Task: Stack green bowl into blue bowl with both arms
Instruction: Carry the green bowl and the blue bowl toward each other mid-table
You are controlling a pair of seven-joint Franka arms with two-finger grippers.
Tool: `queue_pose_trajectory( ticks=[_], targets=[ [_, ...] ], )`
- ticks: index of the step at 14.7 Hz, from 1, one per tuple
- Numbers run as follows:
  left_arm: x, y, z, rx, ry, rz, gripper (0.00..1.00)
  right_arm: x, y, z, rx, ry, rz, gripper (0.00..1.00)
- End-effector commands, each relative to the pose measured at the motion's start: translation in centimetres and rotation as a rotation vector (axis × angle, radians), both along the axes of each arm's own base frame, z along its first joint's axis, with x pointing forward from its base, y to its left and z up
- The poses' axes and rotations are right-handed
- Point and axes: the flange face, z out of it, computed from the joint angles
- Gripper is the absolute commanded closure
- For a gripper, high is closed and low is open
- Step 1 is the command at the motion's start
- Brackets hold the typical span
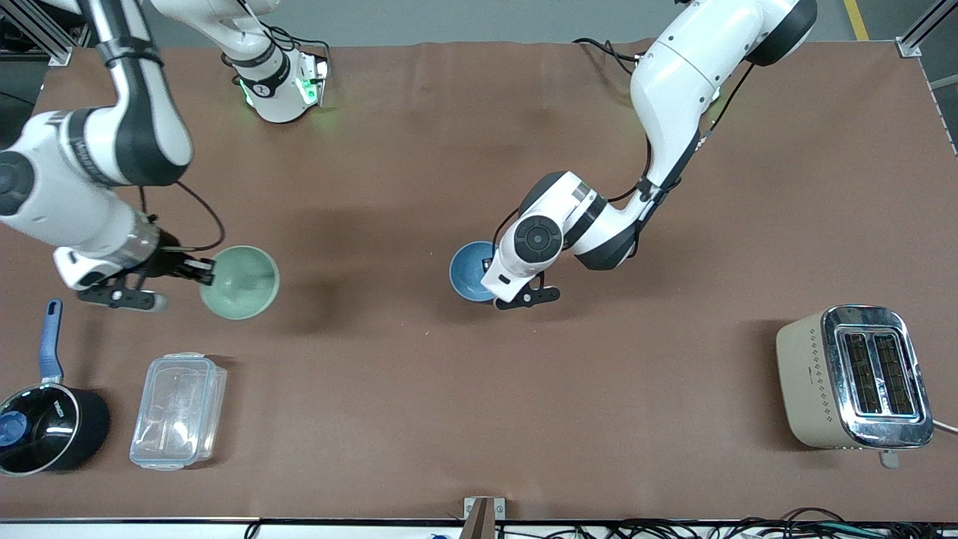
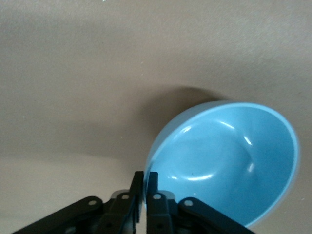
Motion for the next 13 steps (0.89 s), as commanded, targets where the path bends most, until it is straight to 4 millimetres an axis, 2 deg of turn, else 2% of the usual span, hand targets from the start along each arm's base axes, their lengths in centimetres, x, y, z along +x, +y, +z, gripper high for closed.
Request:
queue_pose_trajectory(
  ticks=[1, 2, 3, 4, 5, 7, 9, 11, 12, 13],
  targets=[
    [1.7, 0.5, 3.3, -0.008, -0.062, 0.001, 0.00, 0.3, 6.5, 1.5, 0.021, -0.014, -0.053, 1.00],
    [2.2, 0.9, 5.1, -0.010, -0.087, 0.006, 0.00, 0.4, 9.7, 1.2, 0.023, -0.012, -0.080, 1.00],
    [3.3, 2.1, 6.8, 0.006, -0.131, 0.010, 0.00, 0.4, 12.4, 1.1, 0.025, -0.016, -0.095, 1.00],
    [4.0, 3.0, 9.1, 0.038, -0.197, -0.009, 0.00, 0.2, 15.3, 0.7, 0.025, -0.013, -0.108, 1.00],
    [4.8, 4.8, 11.8, 0.098, -0.251, -0.027, 0.00, 0.0, 17.7, 0.3, 0.027, -0.016, -0.126, 1.00],
    [7.2, 9.9, 15.5, 0.164, -0.280, -0.011, 0.00, -1.1, 23.3, -1.7, 0.031, -0.033, -0.173, 1.00],
    [9.4, 13.8, 19.6, 0.159, -0.306, -0.042, 0.00, -2.5, 28.1, -4.7, 0.044, -0.054, -0.219, 1.00],
    [10.4, 17.8, 22.6, 0.164, -0.311, -0.123, 0.00, -4.2, 32.0, -7.7, 0.043, -0.052, -0.223, 1.00],
    [10.8, 20.0, 24.5, 0.167, -0.322, -0.148, 0.00, -5.3, 34.2, -9.1, 0.040, -0.049, -0.233, 1.00],
    [10.8, 22.3, 26.8, 0.173, -0.335, -0.171, 0.00, -5.6, 35.4, -9.9, 0.034, -0.051, -0.242, 1.00]
  ],
)
